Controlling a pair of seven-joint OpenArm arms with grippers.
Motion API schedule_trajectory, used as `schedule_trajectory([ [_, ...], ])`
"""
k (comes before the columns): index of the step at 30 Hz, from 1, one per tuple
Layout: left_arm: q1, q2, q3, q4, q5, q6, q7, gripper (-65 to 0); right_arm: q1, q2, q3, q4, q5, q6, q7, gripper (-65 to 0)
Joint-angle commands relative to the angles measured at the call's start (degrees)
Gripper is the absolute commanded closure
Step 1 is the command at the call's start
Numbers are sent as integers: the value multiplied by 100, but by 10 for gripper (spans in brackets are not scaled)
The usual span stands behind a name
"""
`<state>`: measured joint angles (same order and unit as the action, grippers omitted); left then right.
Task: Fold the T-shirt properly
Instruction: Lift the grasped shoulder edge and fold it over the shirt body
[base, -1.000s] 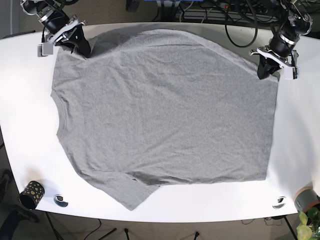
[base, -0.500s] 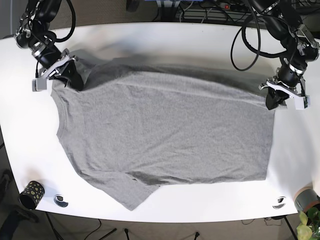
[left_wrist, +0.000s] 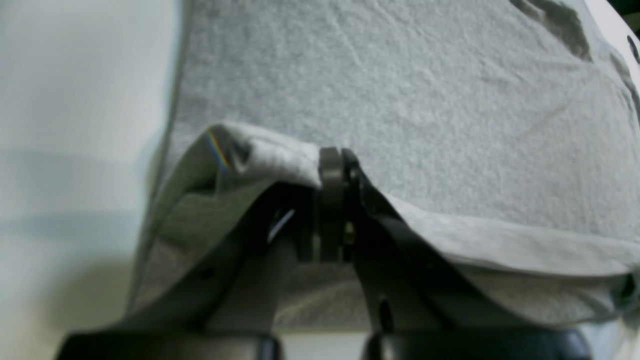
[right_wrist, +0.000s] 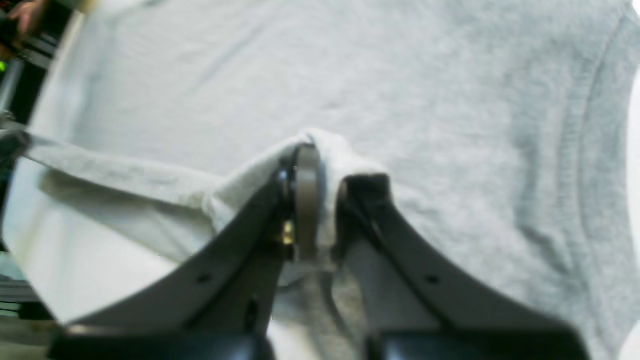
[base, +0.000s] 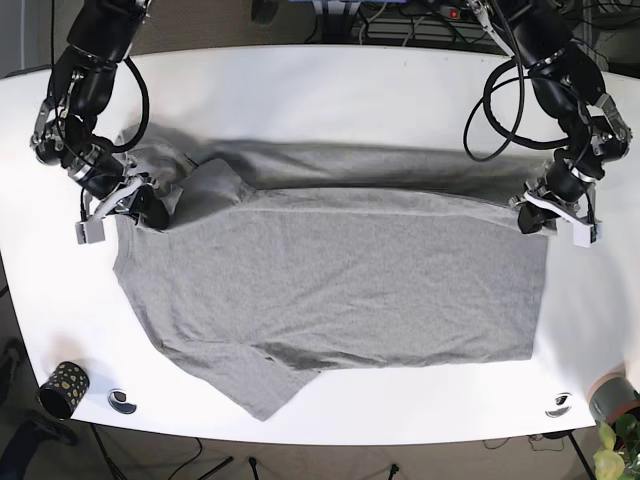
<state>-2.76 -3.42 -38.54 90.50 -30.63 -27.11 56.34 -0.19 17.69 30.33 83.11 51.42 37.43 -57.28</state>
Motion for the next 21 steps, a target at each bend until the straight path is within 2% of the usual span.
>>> schedule_trajectory([
  [1,-255,-76,-9,-114,26,-53,-108,0,260,108,-66,-25,-109,33,123,-17],
  [9,-704,-93,70,-500,421,-53,-126,0,726,116,-197,-359,-803,86,150,-19],
  [12,-827,-111,246,-738,589,-62,-319,0,928,99,-303,-386,-1067,86,150,-19],
  [15,-853,-348,483,-1010,597,-62,-425,0,1069,90,-408,-386,-1348,59,158,-21],
  [17,-871,-401,650,-1160,597,-62,-434,-35,1139,90,-417,-386,-1533,50,158,-44],
  [18,-871,-436,703,-1195,615,-53,-451,-71,1166,90,-417,-386,-1639,42,158,-76],
  [21,-959,-541,764,-1221,615,-27,-522,-221,1271,81,-417,-386,-1964,42,158,-236],
])
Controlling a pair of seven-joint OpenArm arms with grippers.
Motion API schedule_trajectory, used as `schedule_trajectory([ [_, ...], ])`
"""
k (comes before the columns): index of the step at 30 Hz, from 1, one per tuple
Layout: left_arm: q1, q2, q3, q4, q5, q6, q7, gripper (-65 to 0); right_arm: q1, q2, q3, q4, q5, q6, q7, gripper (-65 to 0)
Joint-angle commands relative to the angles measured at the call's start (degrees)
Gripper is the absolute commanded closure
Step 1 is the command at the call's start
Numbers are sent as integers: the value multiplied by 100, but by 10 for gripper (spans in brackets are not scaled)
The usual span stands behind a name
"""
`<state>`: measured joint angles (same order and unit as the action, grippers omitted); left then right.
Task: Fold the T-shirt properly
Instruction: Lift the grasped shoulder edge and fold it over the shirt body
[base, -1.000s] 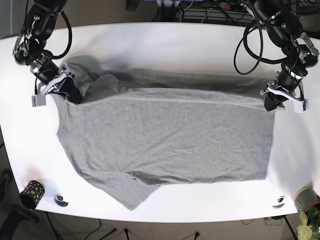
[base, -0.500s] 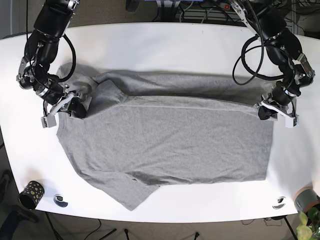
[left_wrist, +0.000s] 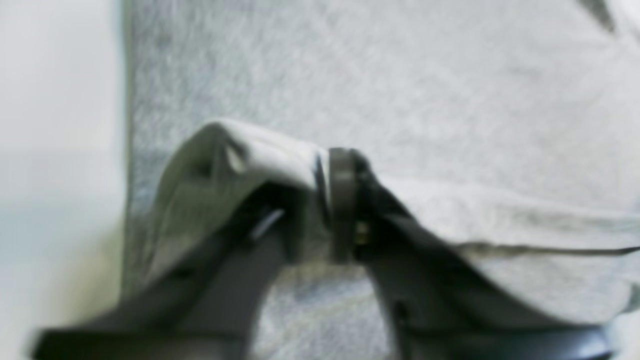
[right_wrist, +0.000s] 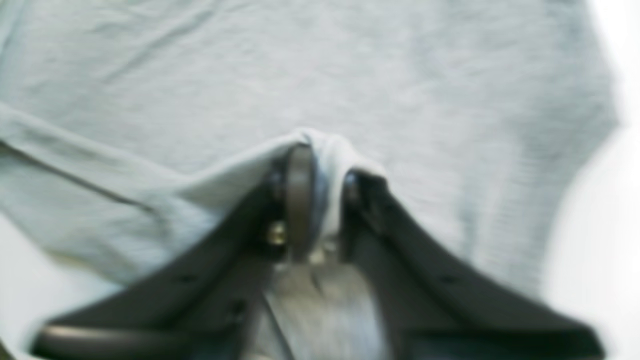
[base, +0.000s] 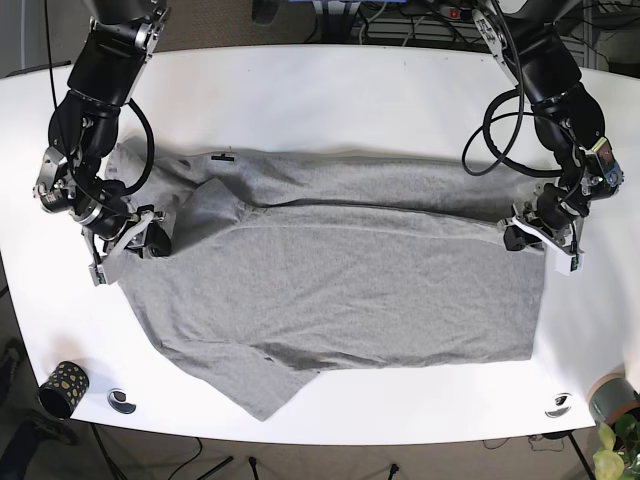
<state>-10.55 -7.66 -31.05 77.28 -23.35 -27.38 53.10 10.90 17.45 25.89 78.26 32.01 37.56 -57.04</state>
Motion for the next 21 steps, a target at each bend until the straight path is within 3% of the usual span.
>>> schedule_trajectory([
  [1,-189,-135,50,92,-104,-1,-268,-286,172,105,44,117,-120,29,143,-312],
  [4,-181,-205,164,119,-104,8,-444,-415,163,140,62,214,-199,55,143,-461],
  [7,-66,-416,419,145,-113,-18,-479,-428,-21,158,62,557,-234,55,126,-530],
  [14,505,-715,727,743,-113,-27,-541,-403,-865,281,369,1313,-225,29,108,-531],
  [21,1384,-1023,736,892,-104,-27,-1323,-403,-1551,290,932,1365,-243,55,108,-531],
])
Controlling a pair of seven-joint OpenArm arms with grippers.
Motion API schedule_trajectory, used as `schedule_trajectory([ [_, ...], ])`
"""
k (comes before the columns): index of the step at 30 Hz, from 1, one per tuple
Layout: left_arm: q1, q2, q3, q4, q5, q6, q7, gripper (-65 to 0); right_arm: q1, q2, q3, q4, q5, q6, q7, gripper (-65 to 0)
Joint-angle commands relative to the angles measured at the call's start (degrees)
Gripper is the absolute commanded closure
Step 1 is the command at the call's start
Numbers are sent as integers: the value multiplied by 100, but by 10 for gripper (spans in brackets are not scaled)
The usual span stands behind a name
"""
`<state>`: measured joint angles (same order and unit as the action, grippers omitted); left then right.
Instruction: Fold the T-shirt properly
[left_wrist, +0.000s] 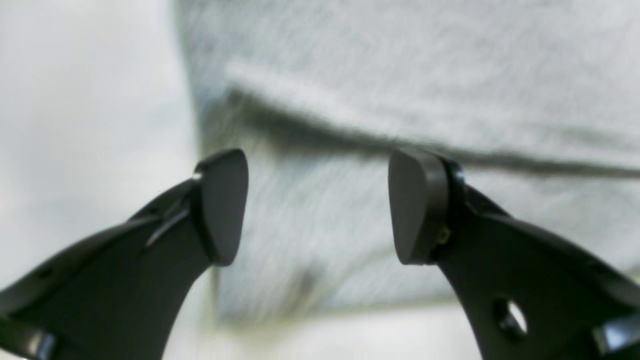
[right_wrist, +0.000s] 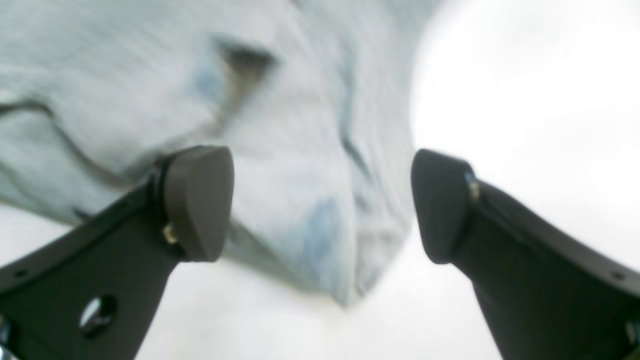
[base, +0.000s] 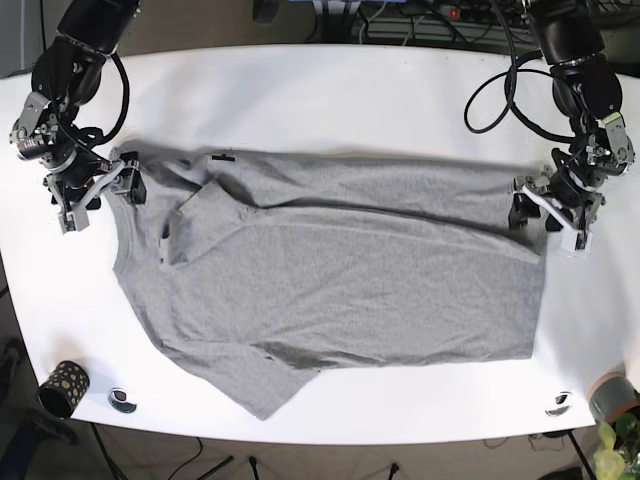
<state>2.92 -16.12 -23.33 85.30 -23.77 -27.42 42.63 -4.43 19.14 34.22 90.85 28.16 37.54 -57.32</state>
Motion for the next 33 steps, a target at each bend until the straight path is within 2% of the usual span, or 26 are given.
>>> schedule_trajectory([
  [1,117,-221,-36,73,-63,-14,-356,-403,-72,122,143,98,142,66,145,-531],
  [7,627,-344,-36,-24,43,3,-865,-403,-283,174,319,-263,133,75,163,-531],
  [13,627,-327,-36,-516,447,-23,-1296,-403,-256,236,319,-632,133,75,215,-531],
  [18,460,-300,-18,-719,474,-23,-1481,-403,-248,341,284,-1010,133,75,479,-522],
  [23,381,-186,-18,-727,482,-23,-1498,-401,-239,359,275,-1151,133,75,488,-400],
  [27,381,-159,8,-727,491,-5,-1490,-396,-239,350,275,-1151,133,75,497,-328],
  [28,381,-159,61,-736,491,-5,-1490,-375,-239,350,275,-1151,133,75,497,-314],
  [33,381,-186,280,-745,491,-23,-1490,-172,-239,324,275,-1151,133,75,497,-258],
])
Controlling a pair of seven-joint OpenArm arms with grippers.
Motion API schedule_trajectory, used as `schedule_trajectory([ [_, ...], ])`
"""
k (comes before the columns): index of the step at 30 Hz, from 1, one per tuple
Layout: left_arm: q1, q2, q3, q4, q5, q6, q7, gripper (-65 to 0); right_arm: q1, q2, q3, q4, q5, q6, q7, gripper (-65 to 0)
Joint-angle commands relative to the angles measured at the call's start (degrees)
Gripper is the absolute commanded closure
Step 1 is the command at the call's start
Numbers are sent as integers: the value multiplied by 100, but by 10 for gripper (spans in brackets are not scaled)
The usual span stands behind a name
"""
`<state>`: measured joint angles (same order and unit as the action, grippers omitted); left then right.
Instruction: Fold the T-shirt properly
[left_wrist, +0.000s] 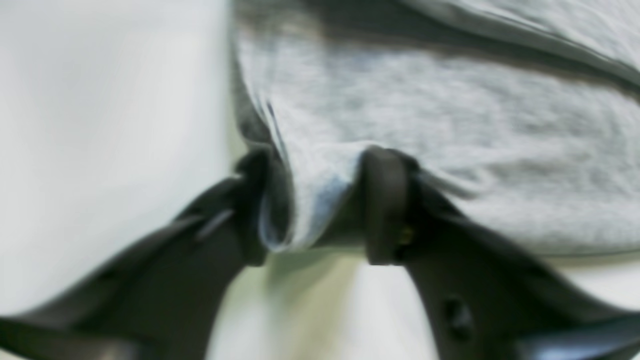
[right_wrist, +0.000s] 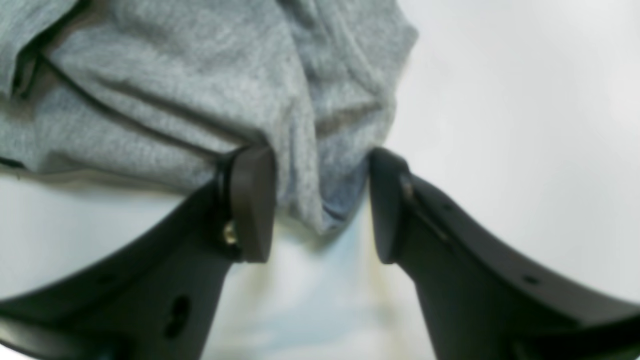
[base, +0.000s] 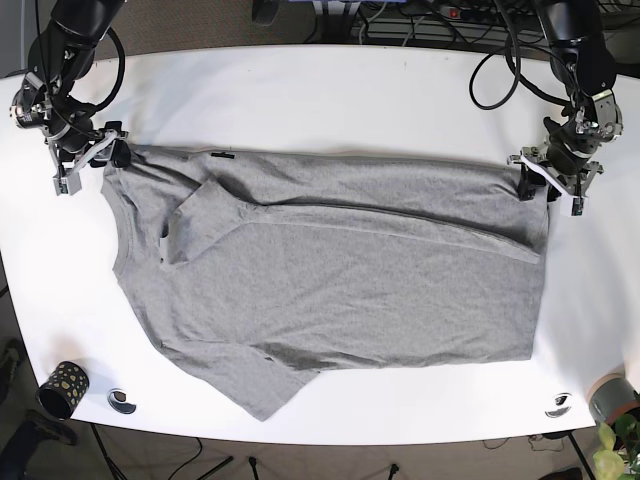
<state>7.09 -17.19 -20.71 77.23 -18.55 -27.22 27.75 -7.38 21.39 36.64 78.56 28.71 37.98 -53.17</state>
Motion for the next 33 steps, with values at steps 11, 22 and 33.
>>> schedule_trajectory([
  [11,16,-79,1,97,-40,-51,8,0,56,55,32,104,79,31,82,-40],
  [22,482,-369,-140,105,-75,-438,16,0,-287,398,41,438,87,40,73,-59],
  [33,1194,-325,-685,941,-49,-755,711,0,-832,362,85,631,131,49,73,-55],
])
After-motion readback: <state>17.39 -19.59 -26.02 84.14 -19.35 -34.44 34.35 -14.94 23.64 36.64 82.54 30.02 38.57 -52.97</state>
